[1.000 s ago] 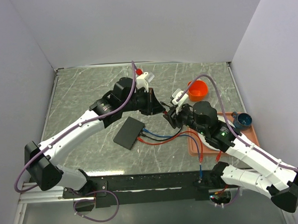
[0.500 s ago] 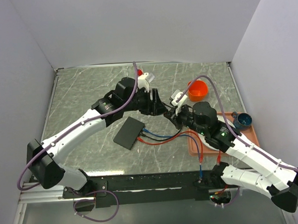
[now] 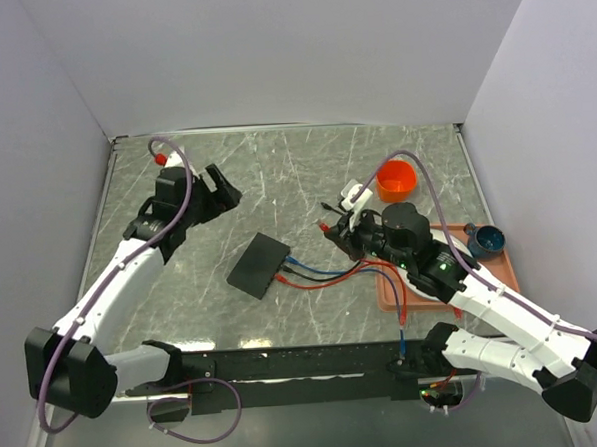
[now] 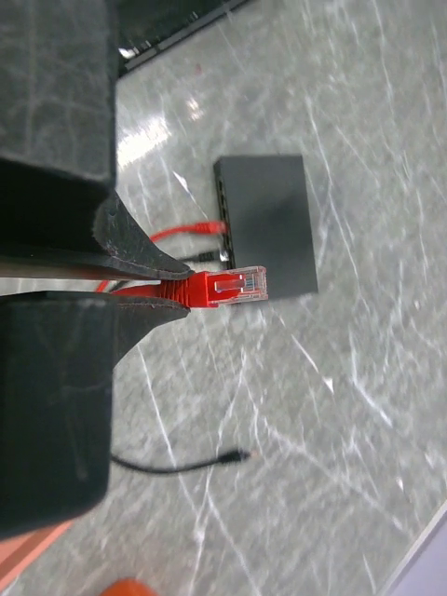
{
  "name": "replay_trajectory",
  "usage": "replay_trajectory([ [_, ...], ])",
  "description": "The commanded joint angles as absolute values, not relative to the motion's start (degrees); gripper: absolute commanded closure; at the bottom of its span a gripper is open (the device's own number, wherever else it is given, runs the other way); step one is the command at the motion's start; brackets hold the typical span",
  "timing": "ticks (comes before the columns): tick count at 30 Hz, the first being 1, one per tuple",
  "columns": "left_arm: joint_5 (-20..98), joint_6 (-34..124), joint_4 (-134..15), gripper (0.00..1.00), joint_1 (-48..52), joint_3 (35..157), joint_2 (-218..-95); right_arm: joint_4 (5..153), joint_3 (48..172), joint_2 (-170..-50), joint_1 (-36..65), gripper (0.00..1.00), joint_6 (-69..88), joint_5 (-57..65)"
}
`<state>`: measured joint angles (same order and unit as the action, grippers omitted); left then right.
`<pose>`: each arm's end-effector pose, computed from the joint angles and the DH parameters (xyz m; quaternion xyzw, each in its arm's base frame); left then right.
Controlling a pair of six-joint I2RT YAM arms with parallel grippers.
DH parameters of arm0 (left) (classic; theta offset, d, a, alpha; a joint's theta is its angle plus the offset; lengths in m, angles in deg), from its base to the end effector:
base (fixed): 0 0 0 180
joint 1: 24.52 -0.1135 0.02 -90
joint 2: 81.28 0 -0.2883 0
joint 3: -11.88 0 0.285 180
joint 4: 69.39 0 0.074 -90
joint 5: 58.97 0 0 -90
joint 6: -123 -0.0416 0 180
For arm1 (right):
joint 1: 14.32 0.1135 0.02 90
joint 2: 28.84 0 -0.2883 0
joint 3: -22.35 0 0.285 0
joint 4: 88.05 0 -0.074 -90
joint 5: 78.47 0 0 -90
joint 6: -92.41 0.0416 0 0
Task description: Insert the plug into the switch port
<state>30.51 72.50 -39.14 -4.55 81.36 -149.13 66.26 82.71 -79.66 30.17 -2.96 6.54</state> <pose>0.2799 -0.1013 0.3333 -0.1481 0.8471 -0.2498 0.4451 0.1614 0.1636 0.3521 -0.3604 0.7132 0.2337 0.5539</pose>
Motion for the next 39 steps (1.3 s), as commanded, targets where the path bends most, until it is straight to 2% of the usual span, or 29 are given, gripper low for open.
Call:
replay_trajectory([
  [1,25.13,70.61,-38.15,0.07,-6.32,76.61,-152.38,68.54,79.95,-80.16,30.42,1.00,-1.02,-0.05],
  [6,29.17,71.31,-43.34,0.07,-6.77,69.32,-154.22,72.68,76.43,-79.81,31.21,1.00,2.22,-6.82],
  [16,35.42,70.00,-50.37,0.08,-6.77,62.36,-154.84,74.08,77.04,-95.43,45.88,1.00,13.82,9.93],
  [20,36.73,69.21,-51.69,0.08,-6.77,60.96,-155.81,76.46,77.57,-102.12,50.62,1.00,16.99,11.36],
  [30,42.36,66.75,-55.29,0.10,-6.68,59.63,-158.27,79.54,80.99,-115.92,51.96,1.00,18.75,15.83],
  [39,43.94,65.43,-56.09,0.10,-6.50,60.43,-159.50,79.27,85.92,-123.05,52.04,1.00,17.44,18.83],
])
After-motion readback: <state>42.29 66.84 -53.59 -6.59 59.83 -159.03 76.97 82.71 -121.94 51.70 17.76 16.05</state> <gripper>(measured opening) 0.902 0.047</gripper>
